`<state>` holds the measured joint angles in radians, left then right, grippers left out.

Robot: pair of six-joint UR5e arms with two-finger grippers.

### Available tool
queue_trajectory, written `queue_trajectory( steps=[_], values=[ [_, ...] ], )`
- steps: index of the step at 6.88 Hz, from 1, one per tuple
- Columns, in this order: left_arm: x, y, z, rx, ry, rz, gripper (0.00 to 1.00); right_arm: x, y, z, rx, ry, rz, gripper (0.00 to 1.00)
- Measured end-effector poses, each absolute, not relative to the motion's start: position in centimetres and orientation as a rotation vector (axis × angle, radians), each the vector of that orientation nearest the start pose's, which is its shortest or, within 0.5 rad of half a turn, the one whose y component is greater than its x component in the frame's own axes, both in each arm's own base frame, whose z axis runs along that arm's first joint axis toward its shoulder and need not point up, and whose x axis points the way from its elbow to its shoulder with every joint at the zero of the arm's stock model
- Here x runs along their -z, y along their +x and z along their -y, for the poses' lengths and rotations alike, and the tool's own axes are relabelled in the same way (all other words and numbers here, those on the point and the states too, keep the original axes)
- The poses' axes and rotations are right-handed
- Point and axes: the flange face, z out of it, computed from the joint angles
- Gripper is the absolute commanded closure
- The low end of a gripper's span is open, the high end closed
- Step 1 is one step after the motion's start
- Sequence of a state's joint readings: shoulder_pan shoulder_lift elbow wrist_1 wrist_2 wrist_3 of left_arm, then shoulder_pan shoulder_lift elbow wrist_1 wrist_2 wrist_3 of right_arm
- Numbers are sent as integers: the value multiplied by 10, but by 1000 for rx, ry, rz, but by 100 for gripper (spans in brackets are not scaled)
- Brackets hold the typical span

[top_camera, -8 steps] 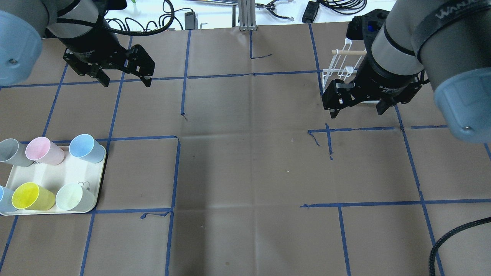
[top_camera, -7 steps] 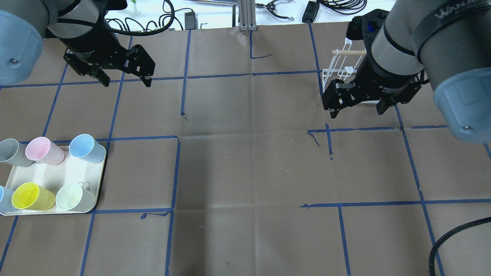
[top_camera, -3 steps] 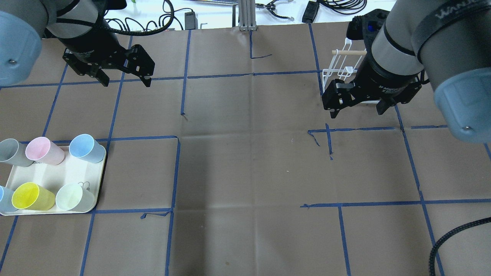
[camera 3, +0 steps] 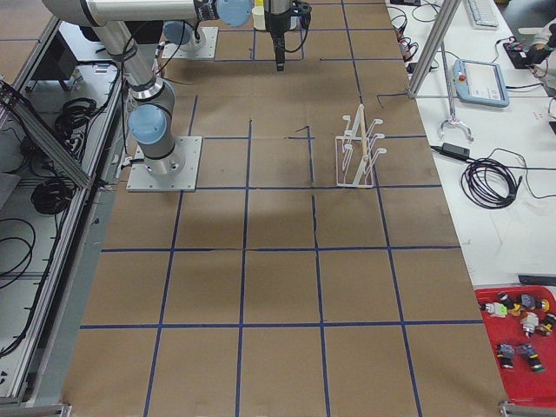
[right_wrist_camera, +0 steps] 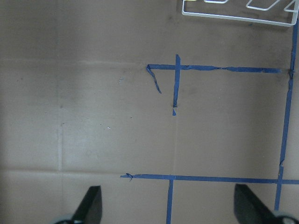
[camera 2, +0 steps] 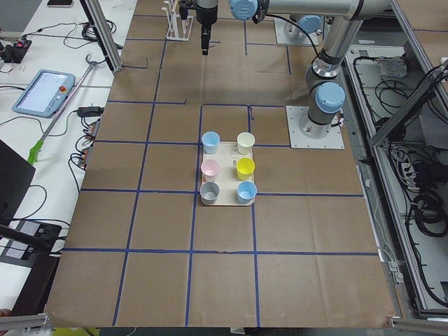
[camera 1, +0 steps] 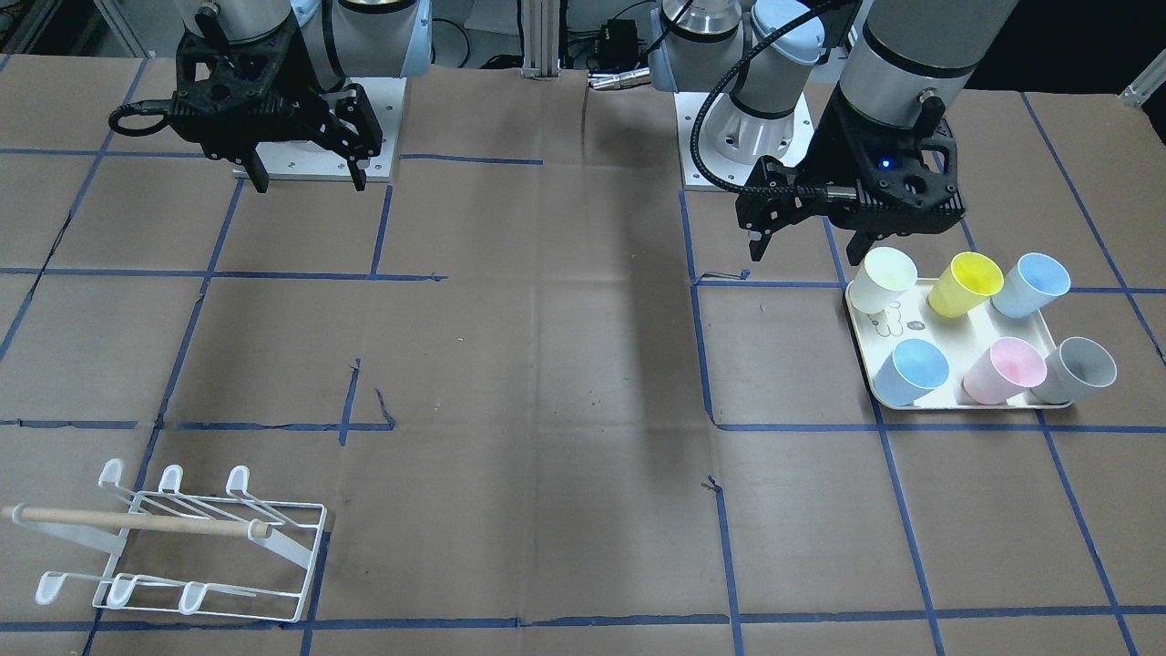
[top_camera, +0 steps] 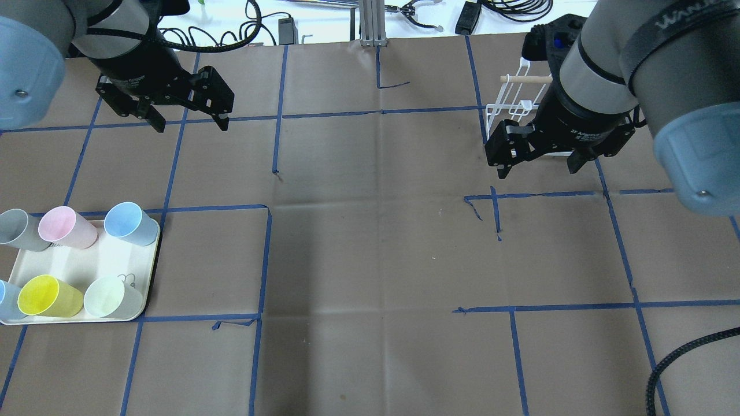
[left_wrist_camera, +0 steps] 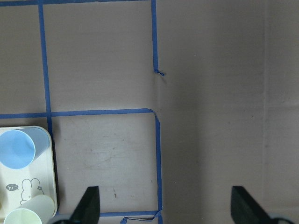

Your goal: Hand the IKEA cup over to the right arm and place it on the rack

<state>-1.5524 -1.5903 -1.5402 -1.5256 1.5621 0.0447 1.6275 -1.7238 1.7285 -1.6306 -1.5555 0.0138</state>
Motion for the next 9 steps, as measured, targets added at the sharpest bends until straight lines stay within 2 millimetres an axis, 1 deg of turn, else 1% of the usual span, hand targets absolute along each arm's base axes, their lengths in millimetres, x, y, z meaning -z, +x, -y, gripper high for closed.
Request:
queue_trajectory(
  steps=[2, 3, 4, 5, 6, 7, 9],
  values=[
    [-489, -124, 500, 62, 53, -3147, 1, -487, 159, 424, 85, -68, -3122, 0],
    [-483, -118, 496, 61, 64, -3146, 1, -487, 159, 424, 85, -68, -3122, 0],
    [-479, -104, 494, 70, 75, -3143, 1, -487, 159, 424, 85, -68, -3122, 0],
    [-474, -82, 490, 61, 95, -3141, 1, -487, 159, 424, 84, -68, -3123, 0],
    [-465, -54, 482, 40, 120, -3140, 1, -486, 159, 424, 82, -68, -3123, 0],
    [-454, -24, 474, 20, 139, -3142, 1, -486, 159, 424, 81, -68, -3123, 0],
    [-437, 40, 469, -2, 190, -3144, 1, -486, 159, 424, 81, -68, -3123, 0]
  ],
)
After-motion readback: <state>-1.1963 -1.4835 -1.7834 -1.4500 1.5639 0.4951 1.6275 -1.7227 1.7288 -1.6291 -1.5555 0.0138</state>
